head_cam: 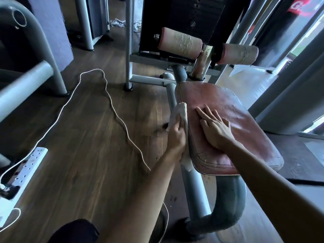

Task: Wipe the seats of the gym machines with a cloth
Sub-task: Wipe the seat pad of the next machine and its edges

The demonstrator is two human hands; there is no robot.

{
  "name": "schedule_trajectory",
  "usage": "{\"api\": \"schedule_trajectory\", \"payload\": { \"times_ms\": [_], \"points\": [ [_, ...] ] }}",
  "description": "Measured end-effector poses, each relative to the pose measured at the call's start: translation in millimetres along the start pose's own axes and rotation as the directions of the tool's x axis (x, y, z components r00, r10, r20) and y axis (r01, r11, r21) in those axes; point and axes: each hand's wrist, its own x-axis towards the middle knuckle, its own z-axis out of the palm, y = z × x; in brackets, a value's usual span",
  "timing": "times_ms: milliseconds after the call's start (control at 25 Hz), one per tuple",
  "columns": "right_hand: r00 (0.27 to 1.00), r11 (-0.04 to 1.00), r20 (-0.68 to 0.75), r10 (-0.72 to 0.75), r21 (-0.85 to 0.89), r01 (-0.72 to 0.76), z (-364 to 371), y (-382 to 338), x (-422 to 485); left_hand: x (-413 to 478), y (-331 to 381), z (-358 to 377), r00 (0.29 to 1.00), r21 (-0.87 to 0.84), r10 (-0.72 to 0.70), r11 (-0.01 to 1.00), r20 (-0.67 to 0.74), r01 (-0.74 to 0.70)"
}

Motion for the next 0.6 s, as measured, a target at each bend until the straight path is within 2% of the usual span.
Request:
{"api": "schedule_trajectory", "payload": {
  "times_ms": [40, 120, 240, 320, 480, 600],
  "points": [
    [1.000, 1.000, -0.010, 0.002, -0.006, -0.002, 1.3, 0.8, -0.1, 8.7, 9.0, -0.3, 0.997, 0.033, -0.064, 0.997, -0.031, 0.065],
    [1.000, 1.000, -0.023, 0.007, 0.001, -0.007, 2.7, 0.7, 0.3, -6.1, 21.4, -1.6, 0.994, 0.056, -0.091, 0.994, -0.057, 0.094],
    [0.999, 1.000, -0.022, 0.025, 0.009, -0.025, 5.4, 0.0, 0.1, -58.0, 20.4, -7.4, 0.999, -0.085, 0.033, 0.996, -0.008, -0.034],
    [0.999, 0.999, -0.021, 0.029, 0.022, -0.029, 5.1, 0.0, 1.8, -39.4, 15.0, -5.3, 0.998, -0.069, 0.026, 0.997, -0.054, -0.029],
    [0.999, 0.999, -0.028, 0.038, 0.030, -0.038, 6.4, 0.1, 0.8, 48.5, 3.9, 0.7, 0.991, 0.049, -0.125, 0.991, -0.046, 0.128],
    [0.999, 0.999, -0.032, 0.043, 0.020, -0.042, 4.8, -2.1, 0.3, 37.5, 11.3, 1.7, 0.990, 0.020, -0.138, 0.990, -0.025, 0.138]
  ]
}}
